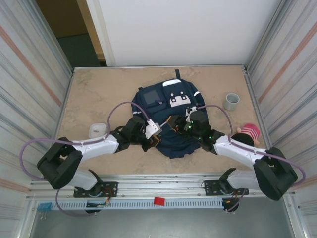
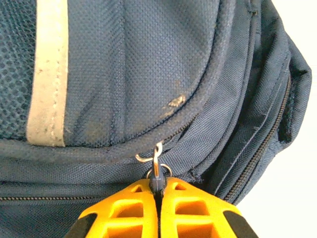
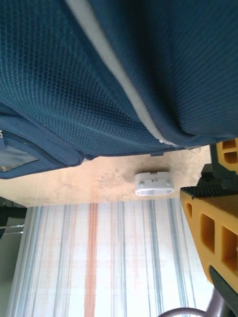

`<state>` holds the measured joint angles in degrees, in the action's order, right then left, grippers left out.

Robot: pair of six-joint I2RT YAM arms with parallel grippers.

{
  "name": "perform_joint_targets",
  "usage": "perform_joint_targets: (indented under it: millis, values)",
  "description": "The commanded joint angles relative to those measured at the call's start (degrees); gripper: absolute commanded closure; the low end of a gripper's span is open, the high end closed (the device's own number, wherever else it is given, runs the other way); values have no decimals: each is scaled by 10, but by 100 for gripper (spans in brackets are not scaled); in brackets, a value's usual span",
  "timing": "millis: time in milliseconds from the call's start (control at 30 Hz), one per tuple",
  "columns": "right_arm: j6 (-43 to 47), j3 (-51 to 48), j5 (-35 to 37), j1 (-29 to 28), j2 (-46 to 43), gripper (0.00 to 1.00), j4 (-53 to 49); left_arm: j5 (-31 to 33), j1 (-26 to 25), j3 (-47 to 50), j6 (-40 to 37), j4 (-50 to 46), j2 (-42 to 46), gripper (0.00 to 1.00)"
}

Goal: Pack the student bag

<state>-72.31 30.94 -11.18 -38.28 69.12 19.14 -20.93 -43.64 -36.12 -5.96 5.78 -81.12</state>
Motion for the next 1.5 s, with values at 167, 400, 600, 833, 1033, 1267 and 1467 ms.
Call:
perform_joint_targets:
  millis: [167, 400, 600, 833, 1033, 1267, 1467]
  values:
    - [-3, -54, 23, 11, -39, 93, -3, -79, -16, -20, -8, 5, -17, 100]
    - [-8, -62, 24, 9, -31, 98, 20, -115, -49, -35, 4, 32, -24, 100]
    - [-1, -59, 13, 5, -38, 98, 11, -91, -72, -61, 10, 42, -40, 89]
    - [98, -15, -79, 51, -56, 98, -80, -24, -73, -65, -78, -47, 32, 50]
    - [211, 61, -211, 116, -39, 99, -192, 121, -72, -29, -212, -61, 126, 31]
    - [256, 100, -258, 138, -19, 99, -242, 141, -60, -50, -361, -45, 76, 19]
    - [261, 107, -268, 142, -13, 99, -247, 110, -46, -62, -376, 27, 10, 23]
